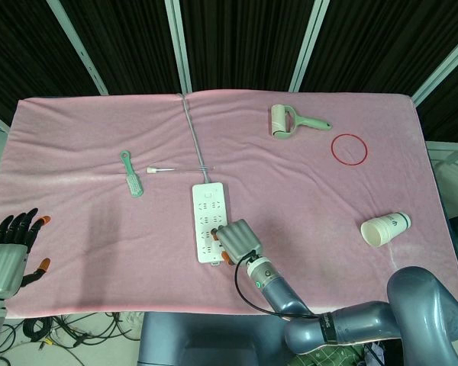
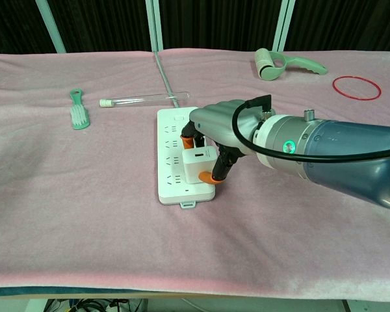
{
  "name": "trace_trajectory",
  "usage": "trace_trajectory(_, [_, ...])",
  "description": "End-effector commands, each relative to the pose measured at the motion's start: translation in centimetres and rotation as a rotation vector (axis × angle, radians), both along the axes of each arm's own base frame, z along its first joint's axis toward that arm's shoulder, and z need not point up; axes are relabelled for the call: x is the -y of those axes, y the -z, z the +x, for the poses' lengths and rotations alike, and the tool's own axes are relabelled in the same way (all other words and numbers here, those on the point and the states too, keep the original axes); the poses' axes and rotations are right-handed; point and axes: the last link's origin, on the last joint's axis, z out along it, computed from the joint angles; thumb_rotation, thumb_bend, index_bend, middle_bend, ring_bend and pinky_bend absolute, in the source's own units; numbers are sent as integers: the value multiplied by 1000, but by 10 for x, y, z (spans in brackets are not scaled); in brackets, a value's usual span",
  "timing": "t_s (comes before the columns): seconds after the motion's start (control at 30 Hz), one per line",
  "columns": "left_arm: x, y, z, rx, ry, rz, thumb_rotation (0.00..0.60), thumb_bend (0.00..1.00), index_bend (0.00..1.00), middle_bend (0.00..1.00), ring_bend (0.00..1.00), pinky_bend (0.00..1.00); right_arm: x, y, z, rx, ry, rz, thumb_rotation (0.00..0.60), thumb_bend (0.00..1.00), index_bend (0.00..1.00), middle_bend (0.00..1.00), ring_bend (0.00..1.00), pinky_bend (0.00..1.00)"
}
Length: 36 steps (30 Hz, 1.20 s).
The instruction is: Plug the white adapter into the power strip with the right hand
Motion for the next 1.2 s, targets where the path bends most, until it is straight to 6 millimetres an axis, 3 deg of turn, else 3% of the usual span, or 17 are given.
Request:
trace_trajectory(0.03, [0, 0, 0, 1, 1, 1, 600, 304, 119, 0, 0, 0, 0, 1, 1, 0, 1, 4, 600, 495, 1000, 935, 913, 679])
trace_trajectory(1.03, [0, -1, 0, 3, -1, 0, 600, 304, 119, 0, 0, 0, 10, 13, 7, -1, 46, 32, 600, 526, 1000, 981, 957, 731])
trace_trajectory(1.2, [0, -1, 0, 1, 0, -1, 600, 304, 119, 0, 0, 0, 9, 7, 4, 3, 48, 24, 600, 519, 1000, 908, 913, 724])
